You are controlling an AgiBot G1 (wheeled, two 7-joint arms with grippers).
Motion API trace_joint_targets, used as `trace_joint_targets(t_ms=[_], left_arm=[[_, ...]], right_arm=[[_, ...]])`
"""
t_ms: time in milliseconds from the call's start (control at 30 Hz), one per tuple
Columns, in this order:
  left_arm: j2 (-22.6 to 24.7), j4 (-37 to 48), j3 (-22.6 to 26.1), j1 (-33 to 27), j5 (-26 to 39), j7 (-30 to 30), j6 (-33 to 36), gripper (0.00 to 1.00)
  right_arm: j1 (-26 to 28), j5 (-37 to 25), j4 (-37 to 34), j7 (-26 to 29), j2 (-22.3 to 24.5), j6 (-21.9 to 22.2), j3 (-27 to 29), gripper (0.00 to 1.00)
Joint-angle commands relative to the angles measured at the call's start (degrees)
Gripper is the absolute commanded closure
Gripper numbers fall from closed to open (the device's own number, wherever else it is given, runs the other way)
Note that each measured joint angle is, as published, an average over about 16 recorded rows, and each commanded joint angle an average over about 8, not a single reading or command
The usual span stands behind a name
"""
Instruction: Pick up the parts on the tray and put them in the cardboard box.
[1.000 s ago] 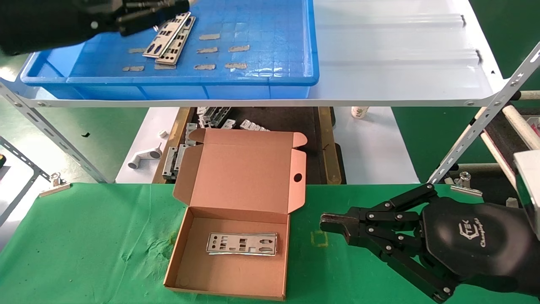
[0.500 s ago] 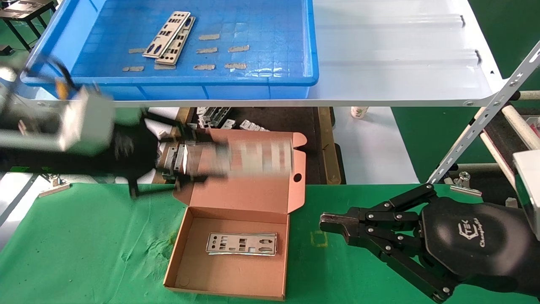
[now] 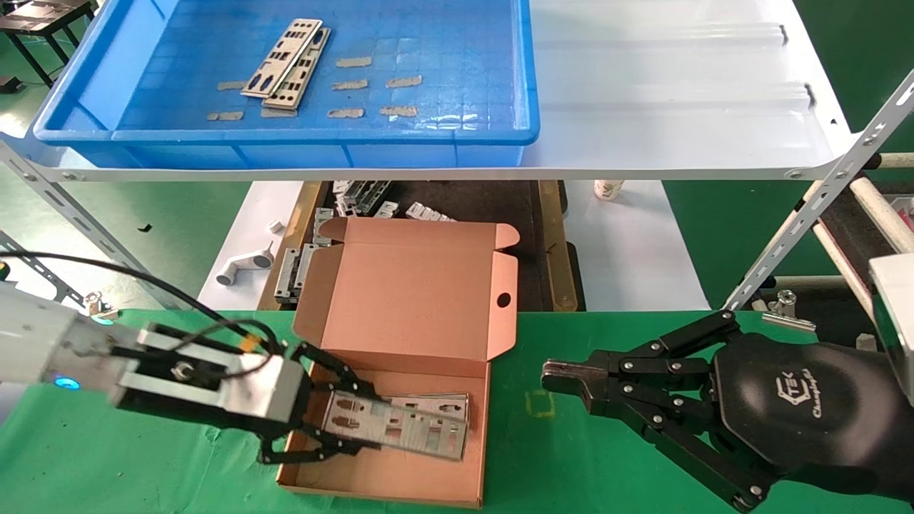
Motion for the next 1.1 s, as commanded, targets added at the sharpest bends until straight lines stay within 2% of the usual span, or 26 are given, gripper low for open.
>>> trace_joint_targets(t_ms=[33,100,167,300,333,433,533,600,633,1100], left_arm=[[1.54,1.84,1.07,0.82,1.51,1.66,-0.72,1.00],[2.68,3.21,1.47,1.29,2.27,2.93,-1.72,1.00],[3.69,4.46,1.62,1.63,2.67,3.93,-2.74,0.96],[5.16,6.63,1.48,2.01,2.66,4.97,-4.30,0.78],[5.46,7.15,1.43,2.06,2.66,5.14,-4.76,0.72],[6.27,8.62,1.34,2.20,2.71,5.62,-5.92,0.41],[7.01,10.04,1.31,2.22,2.89,6.16,-7.03,0.17],[7.46,10.90,1.28,2.24,2.93,6.51,-7.51,0.03],[7.66,11.31,1.28,2.23,2.96,6.69,-7.70,0.00],[8.77,15.90,0.94,1.38,2.77,8.89,-8.24,0.00]], right_arm=[[0.00,0.00,0.00,0.00,0.00,0.00,0.00,1.00],[0.00,0.00,0.00,0.00,0.00,0.00,0.00,1.00],[0.00,0.00,0.00,0.00,0.00,0.00,0.00,1.00],[0.00,0.00,0.00,0.00,0.00,0.00,0.00,1.00],[0.00,0.00,0.00,0.00,0.00,0.00,0.00,1.00],[0.00,0.00,0.00,0.00,0.00,0.00,0.00,1.00],[0.00,0.00,0.00,0.00,0.00,0.00,0.00,1.00],[0.00,0.00,0.00,0.00,0.00,0.00,0.00,1.00],[0.00,0.00,0.00,0.00,0.00,0.00,0.00,1.00],[0.00,0.01,0.00,0.00,0.00,0.00,-0.01,1.00]])
